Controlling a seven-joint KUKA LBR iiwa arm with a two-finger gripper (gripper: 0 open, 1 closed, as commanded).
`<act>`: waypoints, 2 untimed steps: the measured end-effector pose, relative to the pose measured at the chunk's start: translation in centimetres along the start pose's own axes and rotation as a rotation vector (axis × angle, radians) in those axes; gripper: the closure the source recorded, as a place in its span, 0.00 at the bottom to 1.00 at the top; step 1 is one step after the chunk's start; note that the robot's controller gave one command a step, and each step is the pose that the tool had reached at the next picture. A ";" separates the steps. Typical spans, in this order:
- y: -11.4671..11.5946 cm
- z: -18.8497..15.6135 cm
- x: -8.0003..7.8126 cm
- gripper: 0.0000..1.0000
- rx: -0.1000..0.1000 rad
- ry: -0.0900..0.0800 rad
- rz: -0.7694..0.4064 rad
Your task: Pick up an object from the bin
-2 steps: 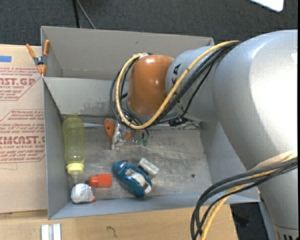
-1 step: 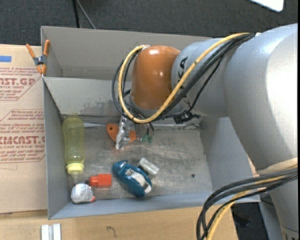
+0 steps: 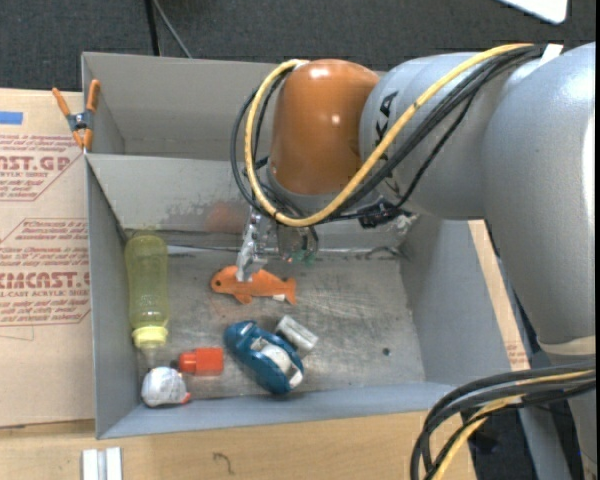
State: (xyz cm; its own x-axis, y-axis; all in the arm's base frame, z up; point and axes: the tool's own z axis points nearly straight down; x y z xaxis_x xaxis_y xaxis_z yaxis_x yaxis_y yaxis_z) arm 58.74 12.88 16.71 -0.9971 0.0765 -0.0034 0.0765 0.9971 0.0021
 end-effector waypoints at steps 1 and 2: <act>0.2 -1.5 -0.1 1.00 0.000 -0.002 0.007; 1.4 8.6 1.2 1.00 -0.002 -0.011 -0.059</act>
Offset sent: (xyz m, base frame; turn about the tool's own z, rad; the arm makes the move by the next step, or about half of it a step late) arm -0.0172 0.0138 -0.0971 -0.0594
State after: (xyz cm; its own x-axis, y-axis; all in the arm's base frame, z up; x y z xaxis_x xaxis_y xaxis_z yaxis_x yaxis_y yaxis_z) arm 57.70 14.33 8.10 -0.9997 0.0179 -0.0147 0.0179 0.9998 0.0033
